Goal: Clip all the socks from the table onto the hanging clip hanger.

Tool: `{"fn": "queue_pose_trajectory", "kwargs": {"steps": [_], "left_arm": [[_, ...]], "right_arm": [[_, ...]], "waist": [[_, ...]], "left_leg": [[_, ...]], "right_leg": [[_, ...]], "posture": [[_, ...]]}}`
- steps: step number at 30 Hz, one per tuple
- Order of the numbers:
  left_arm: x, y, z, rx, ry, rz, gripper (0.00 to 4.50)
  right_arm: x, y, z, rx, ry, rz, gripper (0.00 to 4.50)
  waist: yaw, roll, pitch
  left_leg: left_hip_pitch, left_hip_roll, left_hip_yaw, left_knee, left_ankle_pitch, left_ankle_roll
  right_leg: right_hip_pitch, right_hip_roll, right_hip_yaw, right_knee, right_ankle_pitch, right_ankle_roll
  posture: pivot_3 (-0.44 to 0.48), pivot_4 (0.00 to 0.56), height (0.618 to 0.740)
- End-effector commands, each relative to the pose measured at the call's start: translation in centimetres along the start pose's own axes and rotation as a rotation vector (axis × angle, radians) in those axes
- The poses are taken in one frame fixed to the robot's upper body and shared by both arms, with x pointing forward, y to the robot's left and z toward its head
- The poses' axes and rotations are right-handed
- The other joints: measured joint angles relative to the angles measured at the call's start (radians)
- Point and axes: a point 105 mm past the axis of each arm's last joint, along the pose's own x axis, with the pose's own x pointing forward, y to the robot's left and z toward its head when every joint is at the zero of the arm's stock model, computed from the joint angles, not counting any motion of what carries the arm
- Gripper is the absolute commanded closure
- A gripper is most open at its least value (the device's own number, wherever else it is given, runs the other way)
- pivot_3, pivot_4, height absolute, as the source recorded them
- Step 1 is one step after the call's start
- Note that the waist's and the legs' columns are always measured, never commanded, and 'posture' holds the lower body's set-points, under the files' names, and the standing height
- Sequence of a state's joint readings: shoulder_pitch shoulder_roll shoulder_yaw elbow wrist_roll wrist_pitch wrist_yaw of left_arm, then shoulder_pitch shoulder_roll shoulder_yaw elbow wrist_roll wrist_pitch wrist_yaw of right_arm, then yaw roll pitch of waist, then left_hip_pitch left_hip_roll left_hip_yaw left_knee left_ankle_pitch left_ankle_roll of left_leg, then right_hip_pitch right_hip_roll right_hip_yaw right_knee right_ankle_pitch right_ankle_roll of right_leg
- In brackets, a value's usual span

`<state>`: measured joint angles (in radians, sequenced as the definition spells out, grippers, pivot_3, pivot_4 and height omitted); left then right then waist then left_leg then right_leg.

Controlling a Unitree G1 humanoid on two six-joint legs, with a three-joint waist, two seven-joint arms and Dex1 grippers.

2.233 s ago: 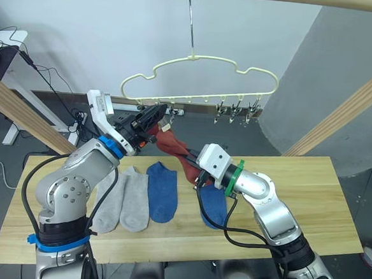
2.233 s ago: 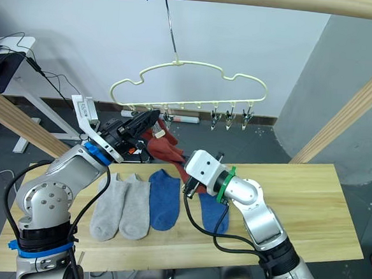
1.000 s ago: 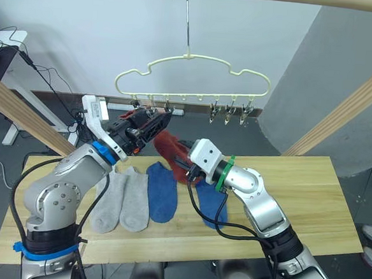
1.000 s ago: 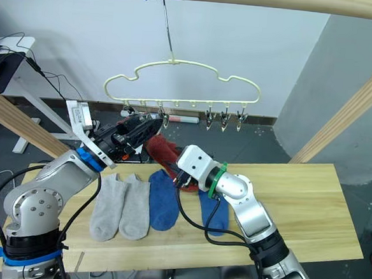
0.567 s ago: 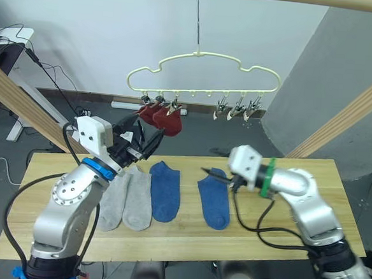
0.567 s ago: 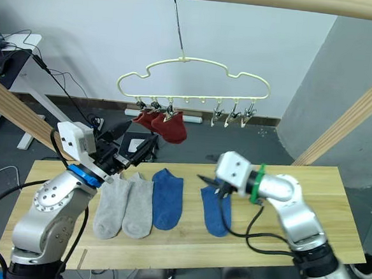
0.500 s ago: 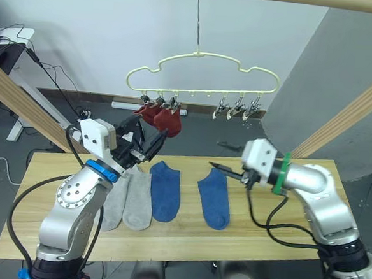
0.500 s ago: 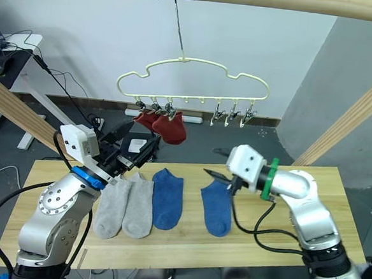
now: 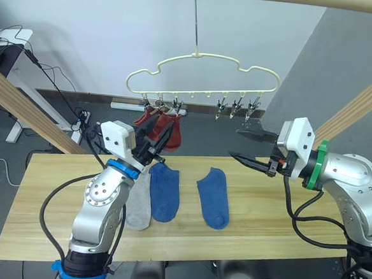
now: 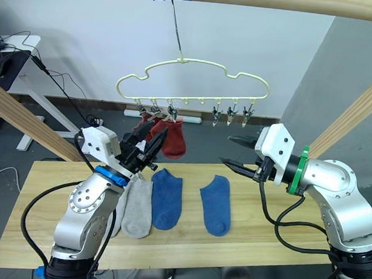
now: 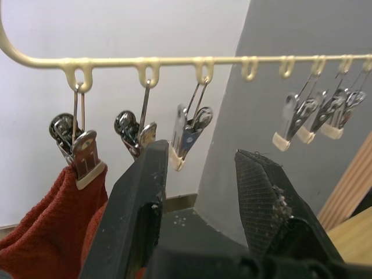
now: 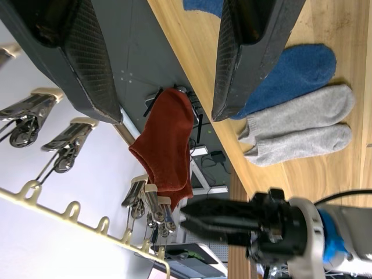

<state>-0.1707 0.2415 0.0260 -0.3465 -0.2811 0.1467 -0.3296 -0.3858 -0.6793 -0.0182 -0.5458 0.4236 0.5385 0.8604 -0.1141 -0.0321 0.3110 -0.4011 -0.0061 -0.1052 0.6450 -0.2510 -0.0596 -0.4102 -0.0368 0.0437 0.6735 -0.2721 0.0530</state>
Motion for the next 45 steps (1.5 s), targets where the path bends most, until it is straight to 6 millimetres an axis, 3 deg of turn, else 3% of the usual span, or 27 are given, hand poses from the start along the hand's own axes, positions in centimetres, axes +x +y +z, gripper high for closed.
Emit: {"fn": "queue_pose_trajectory", "kwargs": {"steps": [1,16,43,45], "left_arm": [[1.1,-0.1,0.4,0.010,-0.044,0.014,2.52],[3.6,-0.4,0.0,0.002,-0.086,0.033,2.52],[4.5,-0.1,1.2,0.034,-0.110,0.095,2.52],[4.4,-0.1,1.3,0.037,-0.110,0.100,2.88]], "right_arm": [[-0.4,0.0,1.7,-0.036,-0.038,-0.005,1.95],[-0.6,0.1,2.5,-0.006,-0.040,0.004,1.95],[-0.5,0.8,3.6,0.061,-0.082,0.088,1.95],[-0.5,0.8,3.6,0.063,-0.082,0.088,1.95]], "waist": [[0.000,0.000,0.000],[-0.014,0.000,0.000],[-0.030,0.000,0.000],[-0.030,0.000,0.000]], "left_leg": [[0.000,0.000,0.000,0.000,0.000,0.000],[0.000,0.000,0.000,0.000,0.000,0.000],[0.000,0.000,0.000,0.001,0.000,0.000],[0.000,0.000,0.000,0.001,0.000,0.000]], "right_leg": [[0.000,0.000,0.000,0.000,0.000,0.000],[0.000,0.000,0.000,0.000,0.000,0.000],[0.000,0.000,0.000,0.001,0.000,0.000],[0.000,0.000,0.000,0.001,0.000,0.000]], "posture": [[-0.275,0.303,0.740],[-0.307,0.295,0.740],[-0.307,0.294,0.740],[-0.306,0.293,0.740]]}}
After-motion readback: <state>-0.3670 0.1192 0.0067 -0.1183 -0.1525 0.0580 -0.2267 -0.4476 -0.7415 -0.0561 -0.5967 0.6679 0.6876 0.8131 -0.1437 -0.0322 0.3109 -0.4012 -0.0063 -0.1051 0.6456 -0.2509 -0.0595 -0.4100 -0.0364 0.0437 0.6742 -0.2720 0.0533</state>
